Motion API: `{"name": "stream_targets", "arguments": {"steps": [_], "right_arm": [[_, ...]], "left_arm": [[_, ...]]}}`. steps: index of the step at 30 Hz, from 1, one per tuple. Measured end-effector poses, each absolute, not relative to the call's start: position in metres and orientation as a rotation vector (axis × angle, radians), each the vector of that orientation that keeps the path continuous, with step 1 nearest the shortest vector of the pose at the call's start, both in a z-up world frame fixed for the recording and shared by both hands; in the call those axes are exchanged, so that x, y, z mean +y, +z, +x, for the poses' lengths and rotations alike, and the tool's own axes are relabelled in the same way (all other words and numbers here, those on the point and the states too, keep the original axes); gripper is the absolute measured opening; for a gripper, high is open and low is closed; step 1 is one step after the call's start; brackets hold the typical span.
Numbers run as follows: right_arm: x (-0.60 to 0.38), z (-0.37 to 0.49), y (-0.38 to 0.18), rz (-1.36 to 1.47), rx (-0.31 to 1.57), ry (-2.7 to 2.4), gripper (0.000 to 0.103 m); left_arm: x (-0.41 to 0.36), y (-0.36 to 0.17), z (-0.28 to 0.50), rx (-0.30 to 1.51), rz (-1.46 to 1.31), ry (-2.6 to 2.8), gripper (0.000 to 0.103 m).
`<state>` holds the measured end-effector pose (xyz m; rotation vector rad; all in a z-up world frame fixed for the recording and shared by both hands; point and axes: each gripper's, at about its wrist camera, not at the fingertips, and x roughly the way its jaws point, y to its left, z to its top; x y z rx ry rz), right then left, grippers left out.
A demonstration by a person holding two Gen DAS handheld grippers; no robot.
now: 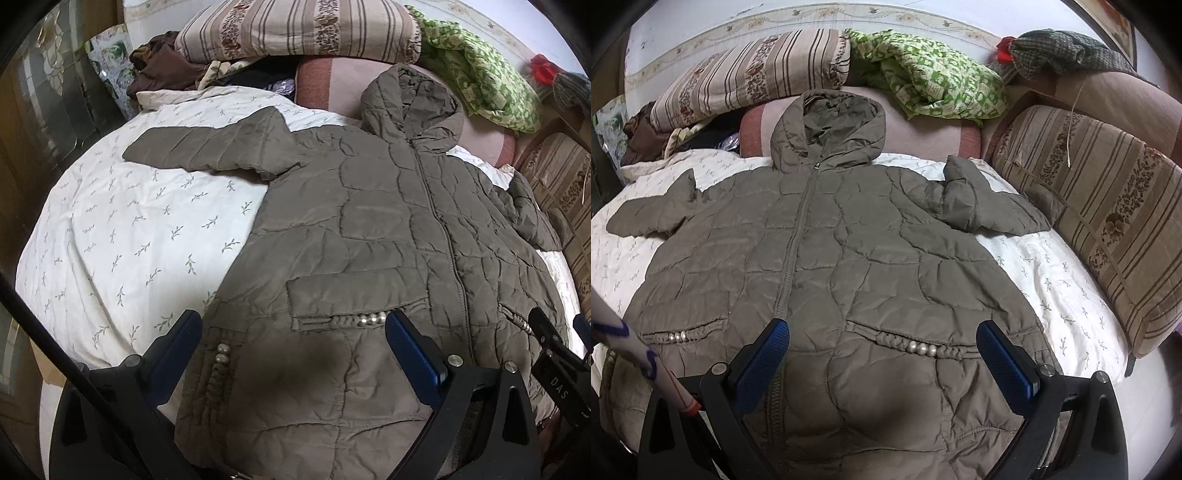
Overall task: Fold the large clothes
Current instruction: 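Grasp the jacket sleeve with the left gripper and fold it across the body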
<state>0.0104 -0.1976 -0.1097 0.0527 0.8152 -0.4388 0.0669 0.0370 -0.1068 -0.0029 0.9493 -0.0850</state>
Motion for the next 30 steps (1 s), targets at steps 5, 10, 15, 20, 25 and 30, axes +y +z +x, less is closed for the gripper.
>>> {"name": "stream_targets", "arguments": {"steps": [5,10,15,20,25,30], "right_arm": [[-0.186,0.018,-0.115,0.020,0.837,-0.428,0.103],[-0.178,0.027,-0.124,-0.039,0.874,-0.433,0.103],[-0.172,0.039,-0.129,-0.071,0.914,-0.444,0.102],[-0.162,0.052,-0.129,-0.106,0.912,-0.441,0.102],[-0.157,0.064,-0.137,-0.118,0.944,-0.432,0.102],[-0.158,0.072,-0.148,-0.141,0.980,-0.442,0.102]], "left_arm": [[0.049,-0.108,0.088,0.940,-0.020,-0.081,0.099],[0.062,-0.087,0.127,0.825,-0.032,-0.046,0.099],[0.074,-0.074,0.179,0.752,-0.041,0.017,0.099],[0.098,-0.076,0.221,0.728,-0.073,0.069,0.099],[0.123,-0.089,0.267,0.727,-0.104,0.085,0.099],[0.163,-0.108,0.326,0.740,-0.159,0.142,0.098]]}}
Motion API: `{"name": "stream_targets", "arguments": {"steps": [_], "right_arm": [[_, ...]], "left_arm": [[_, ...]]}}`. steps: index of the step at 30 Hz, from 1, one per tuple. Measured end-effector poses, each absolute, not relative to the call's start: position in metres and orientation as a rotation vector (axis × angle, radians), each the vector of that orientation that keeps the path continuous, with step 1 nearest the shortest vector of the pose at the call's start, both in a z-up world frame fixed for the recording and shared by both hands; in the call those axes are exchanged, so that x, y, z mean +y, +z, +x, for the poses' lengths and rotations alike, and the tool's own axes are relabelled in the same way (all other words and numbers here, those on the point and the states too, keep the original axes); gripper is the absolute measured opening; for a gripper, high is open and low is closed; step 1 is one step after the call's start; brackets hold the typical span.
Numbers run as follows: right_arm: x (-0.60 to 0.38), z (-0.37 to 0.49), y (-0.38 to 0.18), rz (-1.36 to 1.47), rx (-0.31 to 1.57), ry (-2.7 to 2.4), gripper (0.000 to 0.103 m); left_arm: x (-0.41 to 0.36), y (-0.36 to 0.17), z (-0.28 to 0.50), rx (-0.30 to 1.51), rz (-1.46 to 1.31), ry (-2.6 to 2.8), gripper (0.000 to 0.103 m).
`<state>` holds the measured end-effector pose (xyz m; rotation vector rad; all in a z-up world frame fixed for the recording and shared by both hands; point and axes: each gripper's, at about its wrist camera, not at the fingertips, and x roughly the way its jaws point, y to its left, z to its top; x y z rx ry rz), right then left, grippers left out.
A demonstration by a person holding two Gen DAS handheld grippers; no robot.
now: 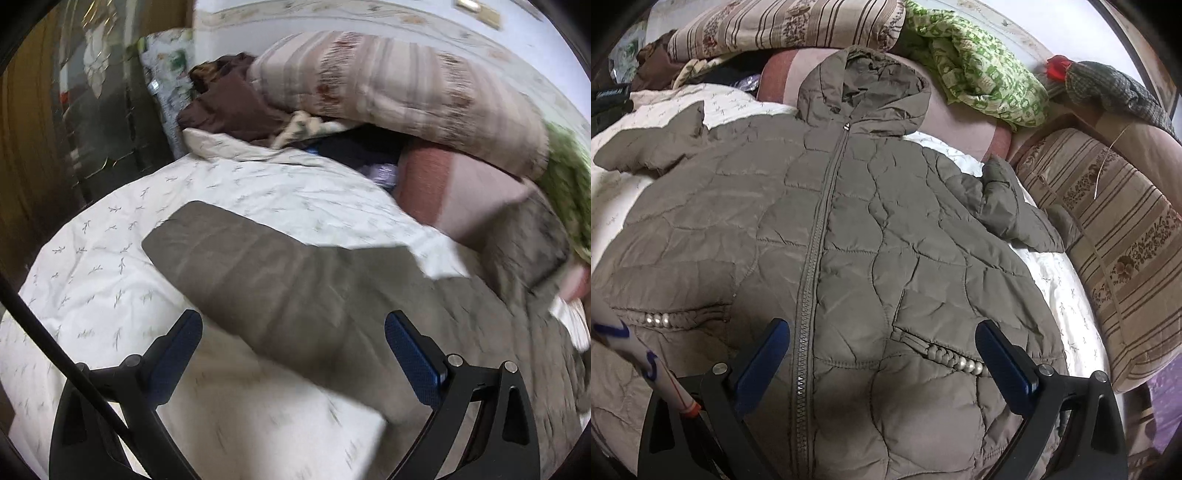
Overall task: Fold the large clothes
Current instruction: 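Grasp the jacket sleeve with the left gripper and fold it across the body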
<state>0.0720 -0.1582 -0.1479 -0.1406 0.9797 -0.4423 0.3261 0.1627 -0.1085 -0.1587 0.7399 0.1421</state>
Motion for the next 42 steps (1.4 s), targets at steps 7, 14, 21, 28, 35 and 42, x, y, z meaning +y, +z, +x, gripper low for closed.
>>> {"name": "stream_targets", "arguments": {"steps": [7,14,21,28,35,42], "right_arm": [[-0.163,0.086,-0.159,-0.158,1.024,-0.474,0.102],[-0.151,0.105,-0.162,-0.188,1.029,-0.471,0.102],[-0.126,0.109,-0.152,-0.273,0.985,-0.434,0.102],[-0.123,0.107,-0.148,-0.264,0.985,-0.435,0.102],[-0.110,0.106,-0.149,-0.300,0.989,-0.413,0.102],[-0.098,0.105,-0.142,-0.332,0.958,-0.406,0.102]], "left_arm": [[0.246,-0.164,0.388,0.886,-0.372,0.207,0.078],[0.263,-0.193,0.405,0.924,-0.464,0.123,0.069],[0.245,-0.197,0.411,0.894,-0.464,0.086,0.069],[0.251,-0.196,0.412,0.911,-0.378,0.269,0.074],[0.249,-0.192,0.411,0.873,-0.502,0.040,0.074],[0.222,-0.198,0.417,0.938,-0.467,-0.078,0.030]]}}
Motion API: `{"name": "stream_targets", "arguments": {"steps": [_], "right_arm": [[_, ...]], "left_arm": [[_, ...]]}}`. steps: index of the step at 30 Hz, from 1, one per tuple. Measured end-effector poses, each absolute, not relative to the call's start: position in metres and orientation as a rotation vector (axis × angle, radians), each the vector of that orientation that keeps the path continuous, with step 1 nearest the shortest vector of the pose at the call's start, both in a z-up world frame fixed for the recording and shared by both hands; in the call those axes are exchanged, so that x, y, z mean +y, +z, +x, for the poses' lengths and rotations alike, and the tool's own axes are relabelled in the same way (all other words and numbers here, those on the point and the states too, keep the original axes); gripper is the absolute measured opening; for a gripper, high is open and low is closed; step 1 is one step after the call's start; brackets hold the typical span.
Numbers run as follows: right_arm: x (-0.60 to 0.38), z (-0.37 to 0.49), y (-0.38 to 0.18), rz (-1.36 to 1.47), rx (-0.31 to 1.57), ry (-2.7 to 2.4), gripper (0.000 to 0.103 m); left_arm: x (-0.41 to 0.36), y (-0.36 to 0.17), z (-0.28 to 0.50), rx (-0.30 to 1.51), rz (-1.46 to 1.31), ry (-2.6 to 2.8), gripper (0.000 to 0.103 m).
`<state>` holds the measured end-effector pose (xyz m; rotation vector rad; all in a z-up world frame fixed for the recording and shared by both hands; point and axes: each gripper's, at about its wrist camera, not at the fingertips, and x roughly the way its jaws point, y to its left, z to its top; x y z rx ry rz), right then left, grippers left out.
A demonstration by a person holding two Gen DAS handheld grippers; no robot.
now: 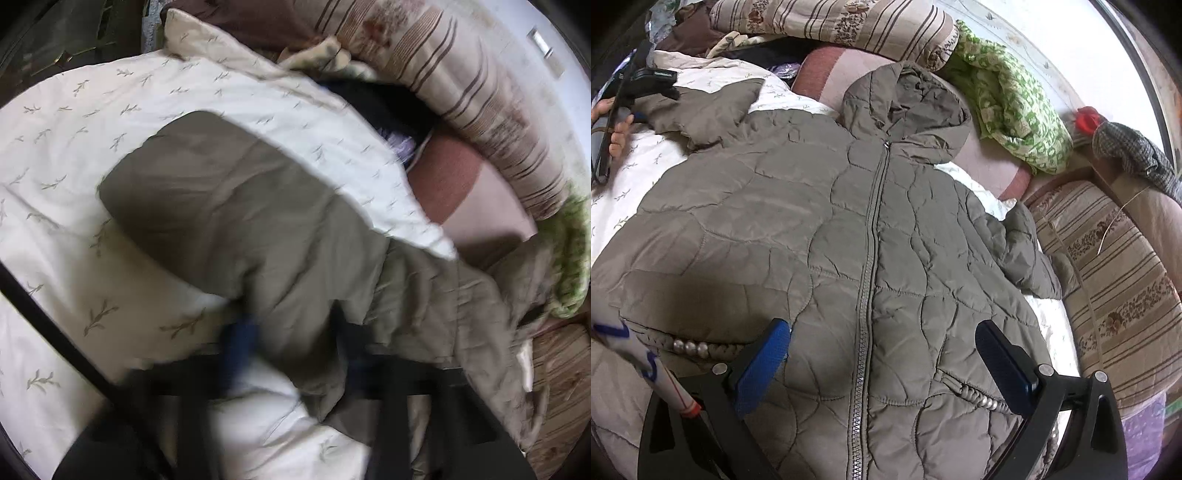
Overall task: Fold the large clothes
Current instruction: 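Grasp the jacket sleeve with the left gripper and fold it across the body, then lay the sleeve on the jacket body and open the left gripper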
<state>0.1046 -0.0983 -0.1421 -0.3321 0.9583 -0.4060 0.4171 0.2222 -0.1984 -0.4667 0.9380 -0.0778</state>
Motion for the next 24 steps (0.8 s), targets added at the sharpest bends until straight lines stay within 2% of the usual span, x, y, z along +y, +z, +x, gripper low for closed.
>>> {"name": "stream_targets", "arguments": {"steps": [2,5,10,16,21,24], "right_arm": [[-0.098,0.103,-0.141,-0.339,0.954,-0.411,0.102],[-0.098,0.099,-0.139,-0.345,0.944,-0.422,0.102],[-0.104,0.092,-0.135,-0.323,0.928,-0.437,0.101],[-0.122,0.082,-0.131,-0.276,0.928,-0.468,0.101],[-0.156,0.070,-0.123,-0.175,0.932,-0.542,0.101],[-0.178,0.061,-0.119,-0.101,0.931,-0.584,0.101]], "left_arm": [[0.220,-0.196,0.414,0.926,-0.463,-0.074,0.021],[0.215,-0.182,0.408,0.897,-0.431,-0.043,0.016],[0.185,-0.140,0.389,0.791,-0.386,-0.121,0.015],[0.093,-0.095,0.346,0.706,-0.278,-0.413,0.014],[0.008,-0.106,0.312,0.777,-0.137,-0.647,0.020],[-0.024,-0.115,0.293,0.821,0.009,-0.641,0.031]]}}
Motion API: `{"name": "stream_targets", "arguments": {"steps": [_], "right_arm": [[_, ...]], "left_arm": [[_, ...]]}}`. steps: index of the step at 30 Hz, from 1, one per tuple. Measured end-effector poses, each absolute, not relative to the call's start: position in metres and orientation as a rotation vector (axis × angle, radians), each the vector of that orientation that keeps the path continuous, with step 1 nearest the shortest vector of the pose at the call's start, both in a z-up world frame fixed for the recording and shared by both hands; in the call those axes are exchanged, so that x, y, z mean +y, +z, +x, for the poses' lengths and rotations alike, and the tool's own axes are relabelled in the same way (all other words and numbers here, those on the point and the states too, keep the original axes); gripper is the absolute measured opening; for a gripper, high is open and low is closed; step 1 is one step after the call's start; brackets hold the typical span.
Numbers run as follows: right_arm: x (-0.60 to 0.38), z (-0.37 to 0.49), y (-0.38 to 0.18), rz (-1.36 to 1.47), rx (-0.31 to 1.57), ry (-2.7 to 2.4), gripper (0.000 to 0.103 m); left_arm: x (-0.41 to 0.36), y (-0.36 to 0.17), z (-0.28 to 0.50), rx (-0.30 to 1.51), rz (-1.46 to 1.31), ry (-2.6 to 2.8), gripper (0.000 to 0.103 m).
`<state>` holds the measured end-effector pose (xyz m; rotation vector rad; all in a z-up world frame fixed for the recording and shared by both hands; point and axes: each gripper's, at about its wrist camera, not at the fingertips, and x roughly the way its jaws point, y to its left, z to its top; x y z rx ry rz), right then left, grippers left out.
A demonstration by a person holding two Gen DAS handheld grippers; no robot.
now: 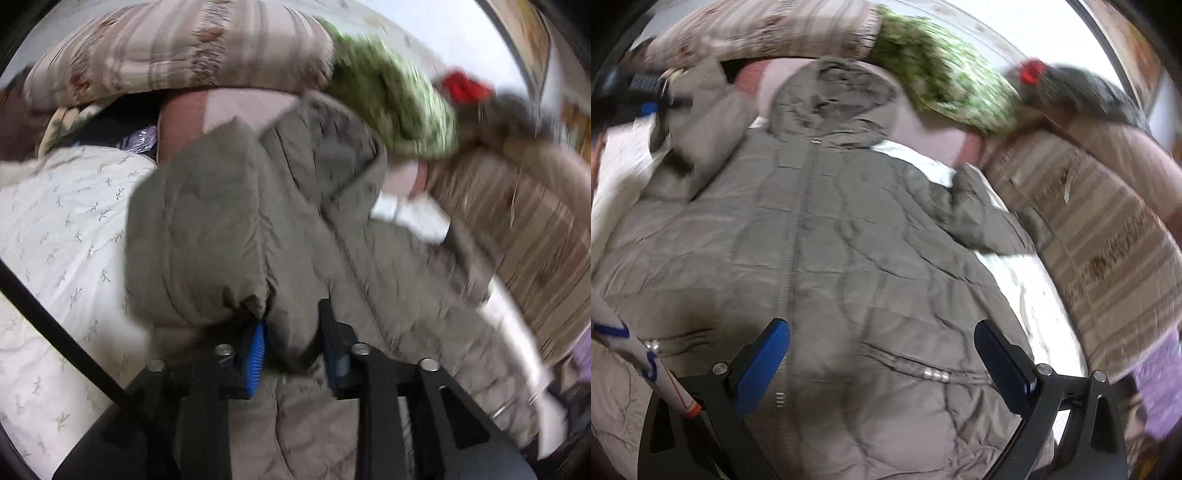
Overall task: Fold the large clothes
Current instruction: 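Lay the sleeve on the jacket body and open the left gripper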
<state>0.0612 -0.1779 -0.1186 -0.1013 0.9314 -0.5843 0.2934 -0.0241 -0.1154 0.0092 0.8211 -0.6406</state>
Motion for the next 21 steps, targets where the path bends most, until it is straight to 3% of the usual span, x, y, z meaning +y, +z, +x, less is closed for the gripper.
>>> {"name": "stream_targets", "arguments": {"steps": [2,5,10,21], "right_arm": [[-0.190,0.056,-0.115,-0.056,0.920,-0.593,0.101],[-0.201,0.056,-0.107,-0.029,0.885,-0.573,0.101],[-0.196,0.091,-0.101,-0.004,0.865,-0.432,0.102],[-0.084,0.209,-0.101,-0.274,0.860,-0.070,0.102]], "left_arm": [[-0.023,-0.106,0.276,0.803,0.040,-0.653,0.054],[0.000,-0.083,0.246,0.731,0.016,-0.602,0.073],[0.043,-0.076,0.226,0.732,-0.076,-0.379,0.078],[0.161,-0.145,0.280,0.851,-0.204,0.132,0.078]]}}
